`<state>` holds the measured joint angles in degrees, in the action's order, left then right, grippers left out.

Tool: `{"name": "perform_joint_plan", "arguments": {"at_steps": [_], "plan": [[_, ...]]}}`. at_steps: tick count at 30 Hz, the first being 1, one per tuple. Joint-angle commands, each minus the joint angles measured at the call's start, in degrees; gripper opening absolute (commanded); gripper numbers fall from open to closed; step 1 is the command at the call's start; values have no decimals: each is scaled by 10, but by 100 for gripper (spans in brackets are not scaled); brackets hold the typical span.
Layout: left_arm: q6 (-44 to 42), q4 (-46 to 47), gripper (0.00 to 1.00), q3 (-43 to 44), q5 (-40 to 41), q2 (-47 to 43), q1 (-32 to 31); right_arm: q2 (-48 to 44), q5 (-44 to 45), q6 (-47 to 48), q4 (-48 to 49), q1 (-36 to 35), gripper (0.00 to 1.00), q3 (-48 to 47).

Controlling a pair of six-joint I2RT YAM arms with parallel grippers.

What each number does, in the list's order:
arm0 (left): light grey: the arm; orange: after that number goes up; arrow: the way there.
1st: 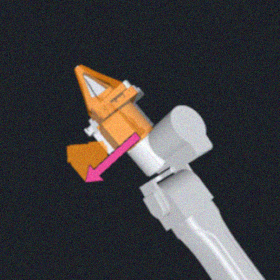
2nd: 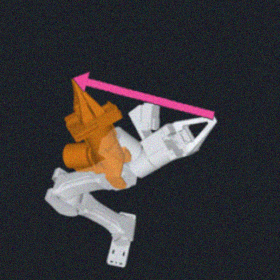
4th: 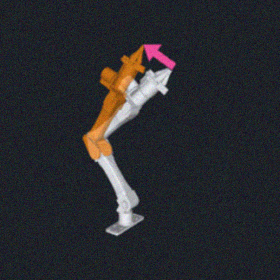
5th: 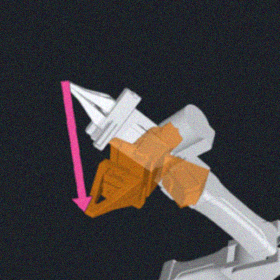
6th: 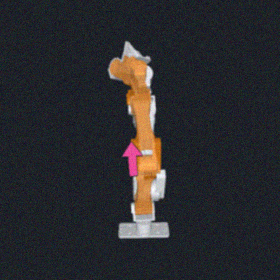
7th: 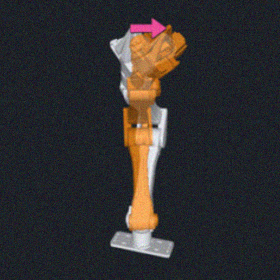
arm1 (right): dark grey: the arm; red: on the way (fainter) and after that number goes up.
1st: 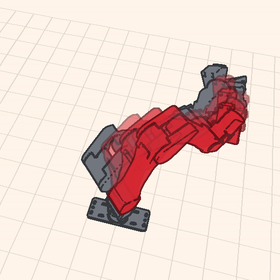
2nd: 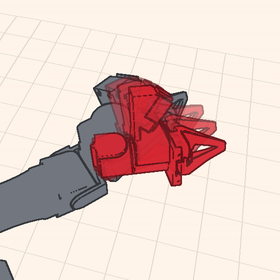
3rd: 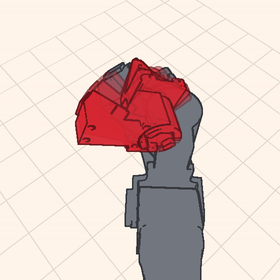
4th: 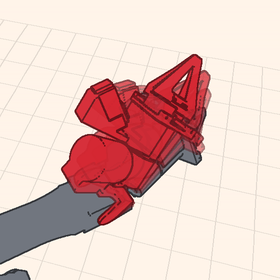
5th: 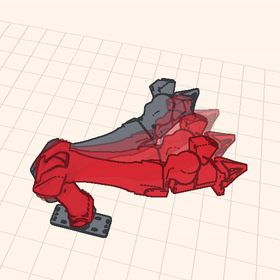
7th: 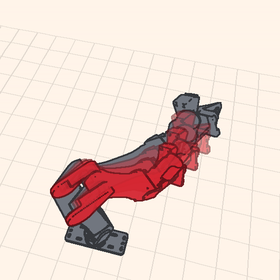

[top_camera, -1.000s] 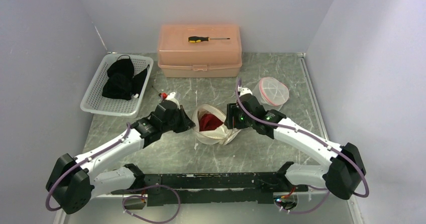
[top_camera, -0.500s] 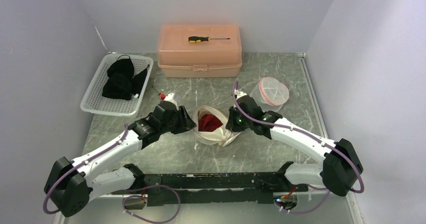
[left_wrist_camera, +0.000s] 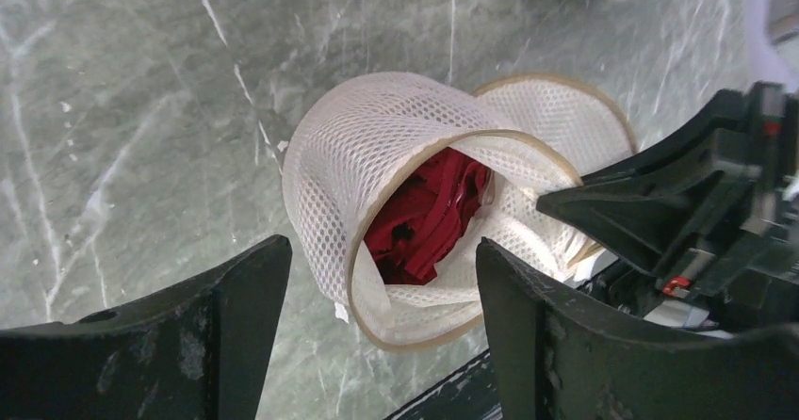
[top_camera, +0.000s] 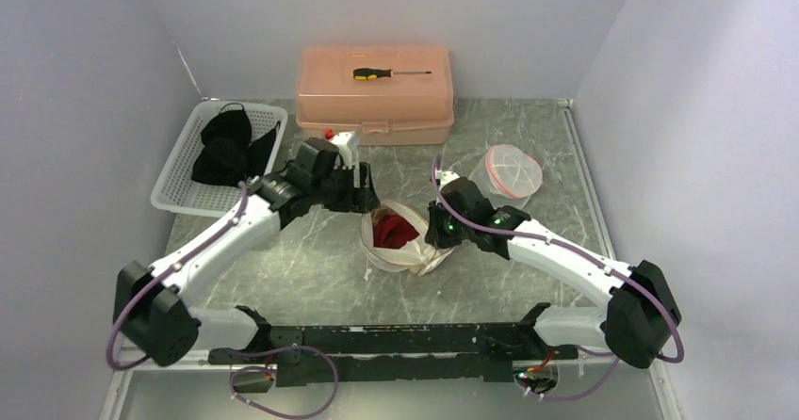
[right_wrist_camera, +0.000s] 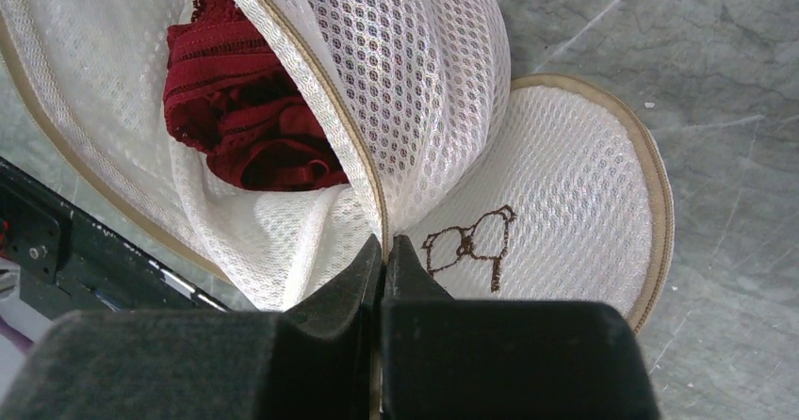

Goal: Unzip the laundry bag and remove the bra
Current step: Adjust the laundry bag at the center of the board.

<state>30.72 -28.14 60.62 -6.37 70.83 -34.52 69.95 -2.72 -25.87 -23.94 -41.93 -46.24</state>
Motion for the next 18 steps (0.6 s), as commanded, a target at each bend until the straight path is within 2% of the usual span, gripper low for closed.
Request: {"name": "perform_joint_plan", "arguments": {"at_steps": [1, 4, 6, 9, 10, 11, 14, 18], "plan": [[-91, -66, 75, 52, -83, 67, 1, -10, -14, 19, -4, 2, 0, -25], [-89, -76, 69, 63, -77, 100, 1, -12, -15, 23, -11, 1, 0, -32], [-80, -81, 61, 62, -58, 108, 1, -15, -12, 27, -19, 1, 0, -39], [-69, -77, 35, 54, -44, 112, 2, -19, -3, 30, -34, 2, 0, -55], [-61, -74, 11, 52, -42, 115, 2, -18, 2, 32, -44, 1, 0, -63], [-57, -77, 4, 56, -44, 117, 2, -16, 7, 34, -51, 1, 0, -75], [-34, -80, 3, 68, -38, 104, 2, -10, 25, 42, -82, 1, 0, -121], [7, -50, 3, 67, -35, 41, 2, -4, 46, 50, -112, 2, 4, -187]]}}
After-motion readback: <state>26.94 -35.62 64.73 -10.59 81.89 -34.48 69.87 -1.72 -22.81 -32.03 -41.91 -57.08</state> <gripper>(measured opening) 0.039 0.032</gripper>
